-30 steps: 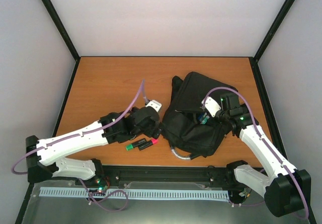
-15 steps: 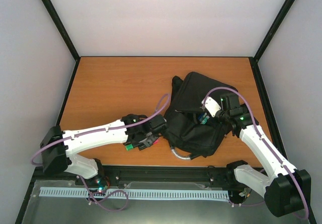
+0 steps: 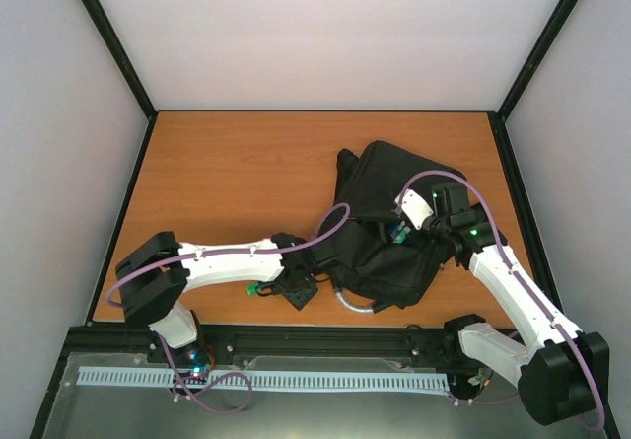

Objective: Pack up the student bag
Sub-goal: Pick up the stationery from the center of the board.

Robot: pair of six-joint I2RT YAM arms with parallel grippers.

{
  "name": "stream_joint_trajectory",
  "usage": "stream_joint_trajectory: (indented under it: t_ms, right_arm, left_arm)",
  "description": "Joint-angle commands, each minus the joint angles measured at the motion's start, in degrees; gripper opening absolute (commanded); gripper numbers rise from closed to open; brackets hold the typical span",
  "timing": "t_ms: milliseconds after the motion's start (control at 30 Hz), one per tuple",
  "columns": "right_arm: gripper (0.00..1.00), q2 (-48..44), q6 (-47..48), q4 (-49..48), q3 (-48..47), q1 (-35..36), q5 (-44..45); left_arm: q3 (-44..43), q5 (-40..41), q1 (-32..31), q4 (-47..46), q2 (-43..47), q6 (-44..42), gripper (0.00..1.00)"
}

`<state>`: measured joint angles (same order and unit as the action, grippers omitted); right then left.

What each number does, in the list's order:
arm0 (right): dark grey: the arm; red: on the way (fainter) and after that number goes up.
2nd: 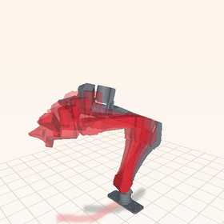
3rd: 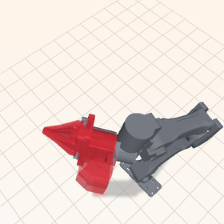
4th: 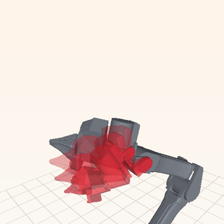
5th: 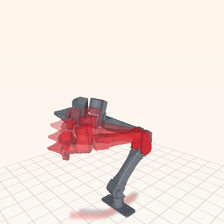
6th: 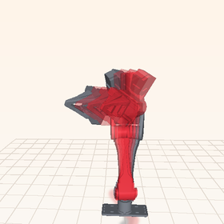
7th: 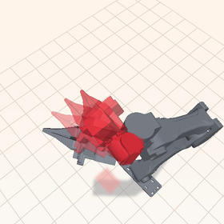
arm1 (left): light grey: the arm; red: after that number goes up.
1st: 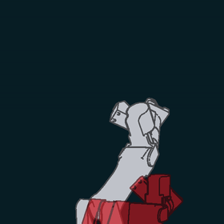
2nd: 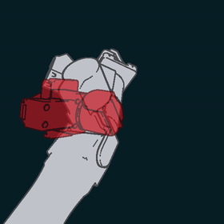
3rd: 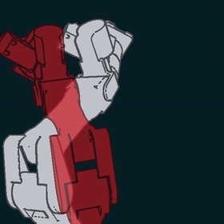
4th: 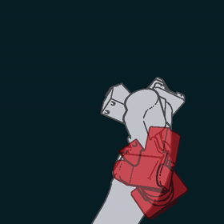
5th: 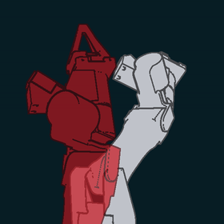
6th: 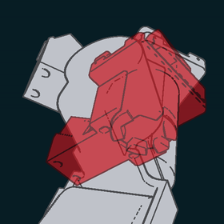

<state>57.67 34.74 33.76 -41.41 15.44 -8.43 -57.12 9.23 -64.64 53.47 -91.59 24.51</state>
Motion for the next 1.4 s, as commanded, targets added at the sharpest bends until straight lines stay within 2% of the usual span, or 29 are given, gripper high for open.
stream_joint_trajectory:
  t_ms: [0, 200, 500, 833, 1133, 1367]
  right_arm:
    - [0.03, -0.2, 0.5, -1.2, -1.7, 0.6, -3.1]
    - [0.03, -0.1, 0.5, -1.2, -1.7, 0.5, -3.0]
    - [0.03, 0.0, 0.5, -1.2, -1.6, 0.5, -2.7]
    - [0.03, 0.5, 0.6, -1.0, -1.7, 0.5, -2.8]
    - [0.03, 0.6, 0.5, -0.9, -1.7, 0.5, -2.7]
    - [0.03, 0.9, 0.5, -0.9, -1.7, 0.5, -2.9]
  left_arm:
    - [0.2, -0.3, 0.4, -1.6, -1.7, 2.3, 0.70]
    - [0.2, 1.8, 0.8, -2.1, -3.3, 0.9, 0.74]
    - [1.3, -0.7, 2.9, -3.5, -4.4, -0.9, 0.73]
    - [2.1, -8.1, 2.8, -5.3, -3.1, -2.0, 0.55]
    - [0.7, -3.2, 2.2, -2.5, -5.6, 5.0, 0.54]
    - [0.9, -4.4, 1.9, -2.7, -6.8, 8.8, 0.43]
